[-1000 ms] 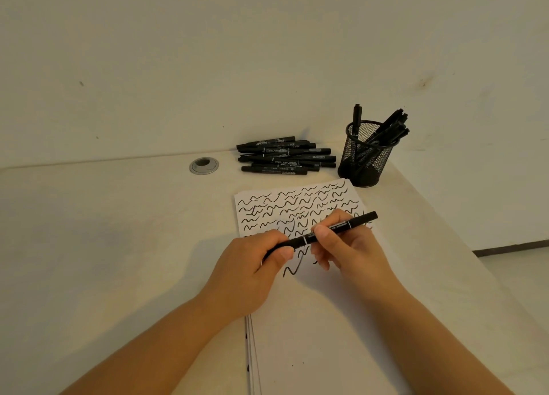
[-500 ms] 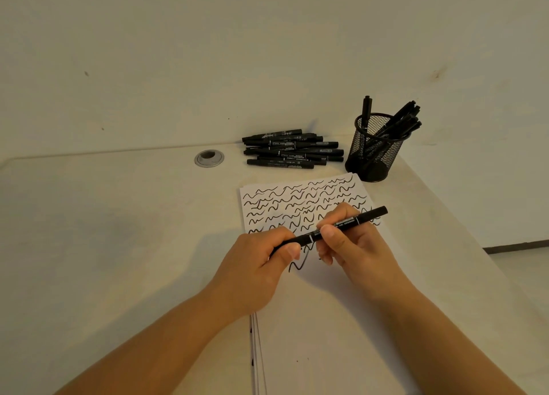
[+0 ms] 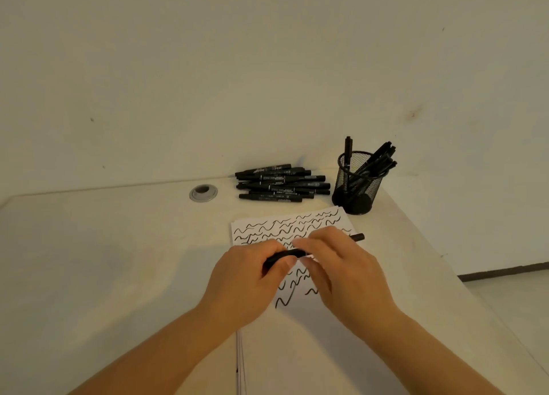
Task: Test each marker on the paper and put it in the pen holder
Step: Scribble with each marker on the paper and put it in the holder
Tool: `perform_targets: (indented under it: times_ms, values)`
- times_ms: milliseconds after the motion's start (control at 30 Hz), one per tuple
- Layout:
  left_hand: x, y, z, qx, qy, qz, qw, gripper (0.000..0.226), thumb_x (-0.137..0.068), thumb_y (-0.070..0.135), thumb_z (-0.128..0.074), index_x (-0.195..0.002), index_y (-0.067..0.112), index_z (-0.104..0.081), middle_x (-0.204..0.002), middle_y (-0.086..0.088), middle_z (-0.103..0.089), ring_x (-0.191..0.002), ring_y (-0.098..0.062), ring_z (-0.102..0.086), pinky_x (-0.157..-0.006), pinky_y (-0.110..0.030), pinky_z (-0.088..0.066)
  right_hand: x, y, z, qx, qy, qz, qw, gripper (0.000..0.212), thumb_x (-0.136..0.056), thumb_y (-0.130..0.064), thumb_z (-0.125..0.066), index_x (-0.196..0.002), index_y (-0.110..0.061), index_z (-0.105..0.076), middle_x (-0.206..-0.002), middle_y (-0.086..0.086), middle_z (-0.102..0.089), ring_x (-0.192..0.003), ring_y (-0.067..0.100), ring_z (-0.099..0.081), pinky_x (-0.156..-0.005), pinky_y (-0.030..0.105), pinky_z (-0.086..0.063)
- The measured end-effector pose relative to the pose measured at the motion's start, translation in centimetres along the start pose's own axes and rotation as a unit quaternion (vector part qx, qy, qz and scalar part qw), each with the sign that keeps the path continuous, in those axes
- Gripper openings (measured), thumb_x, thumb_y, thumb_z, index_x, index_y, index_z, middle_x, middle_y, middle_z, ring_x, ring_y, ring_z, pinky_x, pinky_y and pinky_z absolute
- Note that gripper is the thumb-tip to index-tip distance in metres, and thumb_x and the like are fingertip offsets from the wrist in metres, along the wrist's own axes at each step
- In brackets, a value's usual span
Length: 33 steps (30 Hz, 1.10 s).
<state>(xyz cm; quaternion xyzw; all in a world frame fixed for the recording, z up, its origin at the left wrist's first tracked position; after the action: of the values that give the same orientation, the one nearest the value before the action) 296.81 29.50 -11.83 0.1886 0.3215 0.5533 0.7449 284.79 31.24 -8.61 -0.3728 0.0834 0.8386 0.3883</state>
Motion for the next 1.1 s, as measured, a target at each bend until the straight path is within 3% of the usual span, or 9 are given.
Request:
perform_targets:
  times_ms: [133, 300, 400, 500, 567, 667, 867, 933, 1100]
  values:
    - [-1.7, 1.5, 0.4, -0.039, 0.007, -0.037, 0.999, 0.020, -0.088, 0.044, -0.045, -0.077, 0.031, -0.056, -0.060, 0.011, -0.056, -0.057, -0.006, -0.051, -0.052, -0.020, -0.037, -0.9, 0.8, -0.1, 0.074, -0.051, 0.055, 0.994, 0.024, -0.071, -0.014, -0.077, -0.093, -0.011, -0.069, -0.081, 0.002, -0.065, -0.063, 0.015, -0.061, -0.048, 0.022, -0.049]
    - [-4.1, 3.2, 0.8, -0.106, 0.013, -0.098, 0.989, 0.040, -0.085, 0.063, -0.022, -0.079, 0.033, -0.049, -0.058, 0.014, -0.049, -0.052, -0.002, -0.046, -0.049, -0.015, -0.029, -3.0, 3.1, 0.6, 0.084, -0.083, 0.047, 0.992, 0.016, -0.073, -0.014, -0.073, -0.087, -0.011, -0.065, -0.074, 0.001, -0.062, -0.057, 0.013, -0.057, -0.042, 0.021, -0.048]
    - [-6.5, 2.3, 1.5, -0.109, 0.022, -0.091, 0.990, 0.053, -0.088, 0.061, -0.013, -0.083, 0.027, -0.054, -0.063, 0.010, -0.055, -0.056, -0.003, -0.049, -0.050, -0.020, -0.035, -4.9, 6.6, 2.4, 0.041, -0.054, -0.063, 0.996, 0.015, -0.082, -0.013, -0.063, -0.096, -0.007, -0.061, -0.081, -0.002, -0.058, -0.062, 0.013, -0.057, -0.051, 0.020, -0.049]
    - [-9.5, -0.1, 1.2, -0.164, 0.018, -0.057, 0.985, 0.033, -0.094, 0.045, -0.027, -0.089, 0.028, -0.055, -0.075, 0.012, -0.056, -0.068, -0.006, -0.052, -0.057, -0.023, -0.039, -6.3, 10.6, 4.7, -0.023, 0.031, -0.177, 0.984, 0.023, -0.089, -0.019, -0.056, -0.111, -0.011, -0.052, -0.085, -0.009, -0.052, -0.067, 0.010, -0.051, -0.057, 0.013, -0.039]
    - [-11.4, -1.8, 0.5, -0.194, -0.005, -0.035, 0.980, 0.018, -0.094, 0.035, -0.039, -0.098, 0.030, -0.056, -0.090, 0.013, -0.058, -0.081, -0.006, -0.053, -0.065, -0.024, -0.042, -7.0, 12.7, 5.9, -0.070, 0.097, -0.218, 0.969, 0.029, -0.089, -0.018, -0.056, -0.116, -0.017, -0.046, -0.086, -0.011, -0.056, -0.074, 0.010, -0.056, -0.064, 0.021, -0.046]
    - [-13.6, -4.1, -1.1, -0.233, -0.035, -0.017, 0.972, 0.022, -0.093, 0.029, -0.045, -0.112, 0.027, -0.054, -0.108, 0.008, -0.058, -0.098, -0.011, -0.050, -0.078, -0.028, -0.046, -7.7, 15.1, 6.0, -0.111, 0.136, -0.255, 0.951, 0.043, -0.088, -0.013, -0.055, -0.123, -0.029, -0.036, -0.085, -0.018, -0.054, -0.078, 0.004, -0.058, -0.067, 0.027, -0.049]
    - [-15.5, -6.3, -3.1, -0.323, -0.050, -0.029, 0.945, 0.030, -0.092, 0.030, -0.045, -0.122, 0.027, -0.049, -0.121, 0.004, -0.051, -0.109, -0.017, -0.045, -0.080, -0.031, -0.044, -7.8, 17.2, 3.7, -0.043, 0.071, -0.263, 0.961, 0.054, -0.088, -0.012, -0.053, -0.130, -0.034, -0.026, -0.074, -0.003, -0.059, -0.065, 0.014, -0.059, -0.054, 0.028, -0.049]
    - [-15.9, -7.2, -3.1, -0.348, -0.047, -0.021, 0.936, 0.030, -0.093, 0.032, -0.044, -0.122, 0.027, -0.050, -0.121, 0.004, -0.052, -0.108, -0.017, -0.045, -0.078, -0.030, -0.041, -8.0, 17.4, 2.9, -0.005, 0.039, -0.260, 0.965, 0.045, -0.089, -0.014, -0.052, -0.127, -0.027, -0.033, -0.080, 0.003, -0.061, -0.069, 0.022, -0.059, -0.060, 0.037, -0.051]
    - [-16.2, -8.3, -2.6, -0.358, -0.038, -0.006, 0.933, 0.026, -0.092, 0.035, -0.045, -0.116, 0.027, -0.052, -0.115, 0.003, -0.053, -0.103, -0.017, -0.047, -0.072, -0.028, -0.035, -8.2, 17.5, 1.5, 0.093, -0.011, -0.232, 0.968, 0.038, -0.089, -0.022, -0.053, -0.124, -0.019, -0.040, -0.091, 0.005, -0.063, -0.083, 0.023, -0.052, -0.080, 0.031, -0.033]
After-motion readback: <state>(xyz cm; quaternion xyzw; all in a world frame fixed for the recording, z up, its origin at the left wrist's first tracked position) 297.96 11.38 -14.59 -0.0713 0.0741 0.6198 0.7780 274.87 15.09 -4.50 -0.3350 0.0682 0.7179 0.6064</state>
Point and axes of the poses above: each hand's wrist, its own x-axis away from the middle knuckle, its own z-axis out of the back of the hand, y = z × x, the point moved 8 cm from there along -x, towards the middle knuckle
